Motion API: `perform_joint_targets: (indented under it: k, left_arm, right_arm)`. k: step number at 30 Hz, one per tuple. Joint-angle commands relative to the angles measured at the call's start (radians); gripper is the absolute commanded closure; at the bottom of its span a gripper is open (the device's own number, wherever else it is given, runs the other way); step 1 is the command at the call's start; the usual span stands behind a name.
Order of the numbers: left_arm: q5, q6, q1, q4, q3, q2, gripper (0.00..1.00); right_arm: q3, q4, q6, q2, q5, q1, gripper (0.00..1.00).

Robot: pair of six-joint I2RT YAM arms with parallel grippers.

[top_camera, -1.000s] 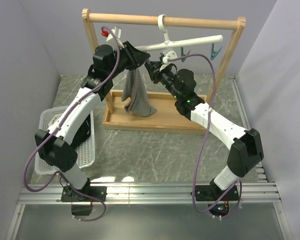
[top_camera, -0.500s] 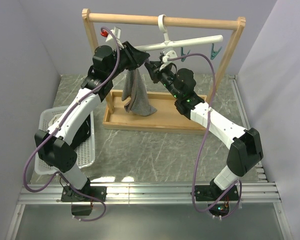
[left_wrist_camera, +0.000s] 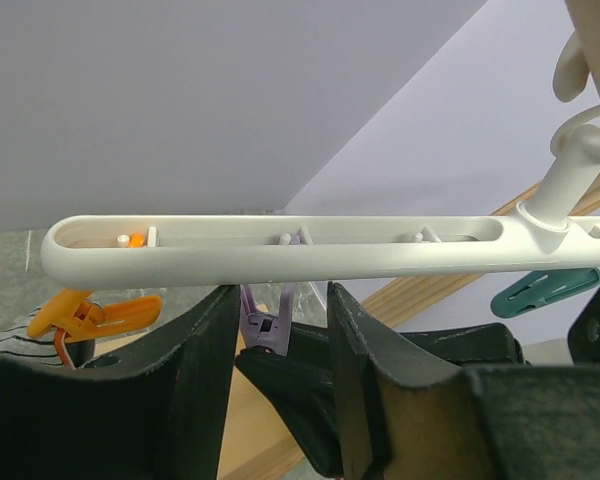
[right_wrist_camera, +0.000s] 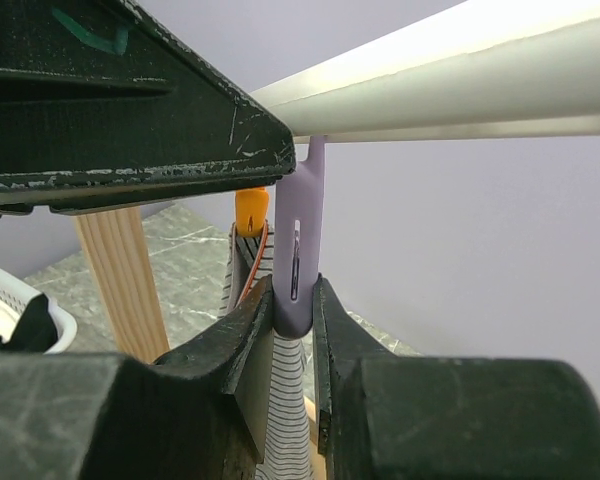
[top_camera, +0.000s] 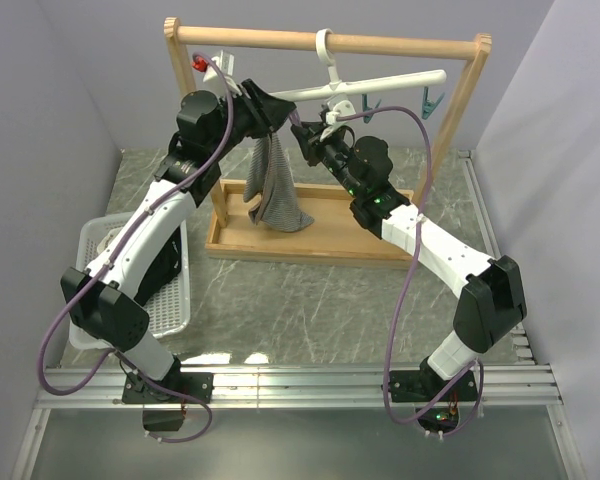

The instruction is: Clip the underwear to the hanger

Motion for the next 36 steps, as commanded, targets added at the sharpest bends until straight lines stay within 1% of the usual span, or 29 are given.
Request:
perform_joint_targets:
  k: [1, 3, 8, 15, 24, 28, 30, 36]
  left_arm:
    - [0.005, 0.009, -0.004, 0.052, 0.018, -0.026, 0.55]
    - [0.013, 0.002, -0.002, 0.046, 0.024, -0.019, 0.53]
    - [0.028, -0.020, -0.004, 0.029, 0.012, -0.015, 0.50]
    - [0.025, -0.035, -0.004, 0.025, -0.003, -0.007, 0.51]
    - [0.028, -0.043, -0.004, 0.023, 0.027, 0.027, 0.51]
    - [0.028, -0.046, -0.005, 0.006, 0.036, 0.039, 0.47]
    - [0.022, -0.049, -0.005, 0.009, 0.029, 0.036, 0.47]
    - [0.020, -0.042, -0.005, 0.029, 0.042, 0.034, 0.55]
  right_arm:
    - [0.005, 0.027, -0.020, -0.038, -0.011, -0.005, 1.00]
    - [0.007, 0.027, -0.020, -0.037, -0.011, -0.003, 1.00]
    - [0.008, 0.030, -0.018, -0.035, -0.012, -0.003, 1.00]
    - [0.007, 0.029, -0.012, -0.038, -0.018, -0.003, 1.00]
    - [0.002, 0.032, 0.002, -0.043, -0.034, -0.005, 1.00]
    - [0.007, 0.030, 0.006, -0.043, -0.034, -0.005, 1.00]
    - [0.007, 0.029, 0.005, -0.044, -0.037, -0.005, 1.00]
    - [-0.002, 0.024, 0.005, -0.047, -0.038, -0.003, 1.00]
